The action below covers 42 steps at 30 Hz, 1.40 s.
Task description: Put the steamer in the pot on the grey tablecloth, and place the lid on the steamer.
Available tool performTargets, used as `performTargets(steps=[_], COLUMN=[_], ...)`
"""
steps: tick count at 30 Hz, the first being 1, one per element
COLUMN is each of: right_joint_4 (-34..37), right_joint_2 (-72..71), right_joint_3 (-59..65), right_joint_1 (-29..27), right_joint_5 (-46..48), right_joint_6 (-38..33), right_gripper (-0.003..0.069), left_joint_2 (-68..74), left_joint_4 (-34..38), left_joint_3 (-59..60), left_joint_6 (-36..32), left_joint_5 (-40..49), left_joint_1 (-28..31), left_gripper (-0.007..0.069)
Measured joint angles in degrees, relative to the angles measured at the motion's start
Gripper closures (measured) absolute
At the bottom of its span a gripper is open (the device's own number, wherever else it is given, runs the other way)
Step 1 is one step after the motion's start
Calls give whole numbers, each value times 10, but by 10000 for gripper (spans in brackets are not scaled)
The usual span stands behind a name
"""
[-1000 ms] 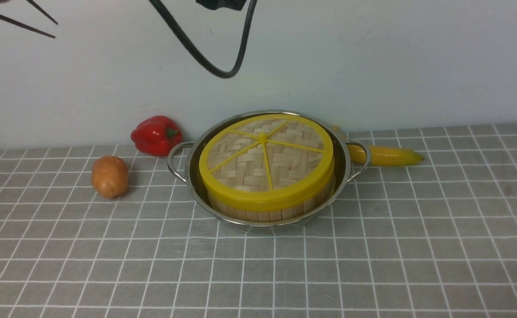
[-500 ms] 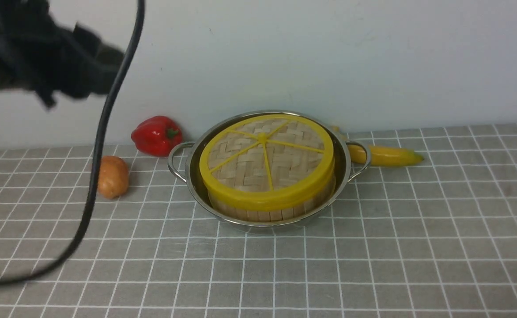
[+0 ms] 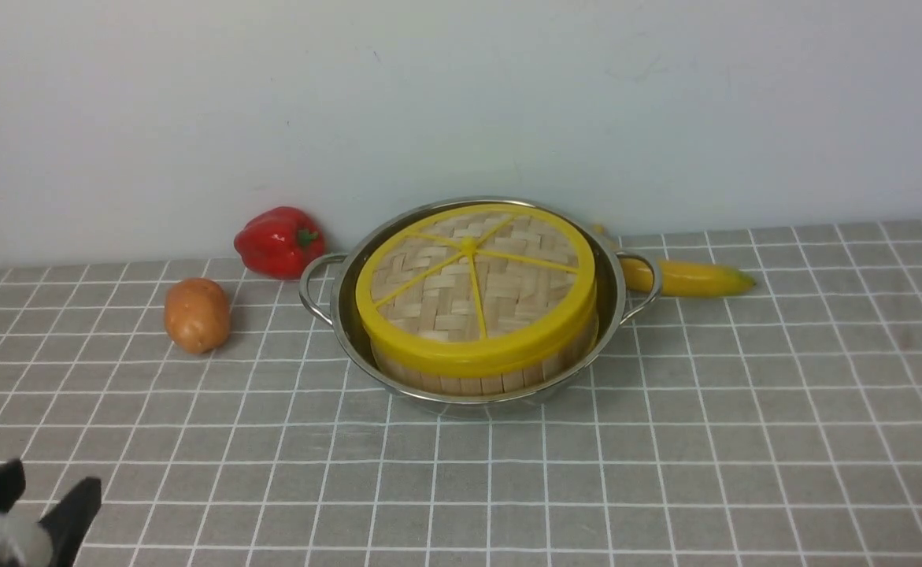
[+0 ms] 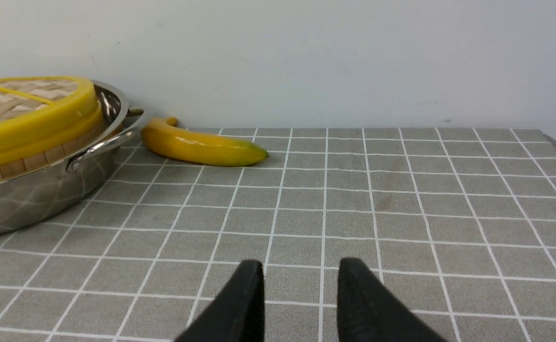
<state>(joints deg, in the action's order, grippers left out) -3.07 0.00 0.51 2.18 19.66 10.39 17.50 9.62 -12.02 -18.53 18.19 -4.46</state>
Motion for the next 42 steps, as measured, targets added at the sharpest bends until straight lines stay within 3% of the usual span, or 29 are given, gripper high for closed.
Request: performTargets(steps=[13, 42], right_joint_4=[0, 0], right_joint_2=[0, 0], right_joint_3=[0, 0], right_joint_1=[0, 0], right_joint_5=[0, -1], right_joint_6=[0, 0], right_gripper=[416, 416], left_joint_2=[-169, -174], left_joint_4=[0, -2], left_joint_3=[124, 124], left_joint_6=[6, 6], left_joint_5=[13, 14], left_joint_1=[26, 26], left_gripper=[267, 267])
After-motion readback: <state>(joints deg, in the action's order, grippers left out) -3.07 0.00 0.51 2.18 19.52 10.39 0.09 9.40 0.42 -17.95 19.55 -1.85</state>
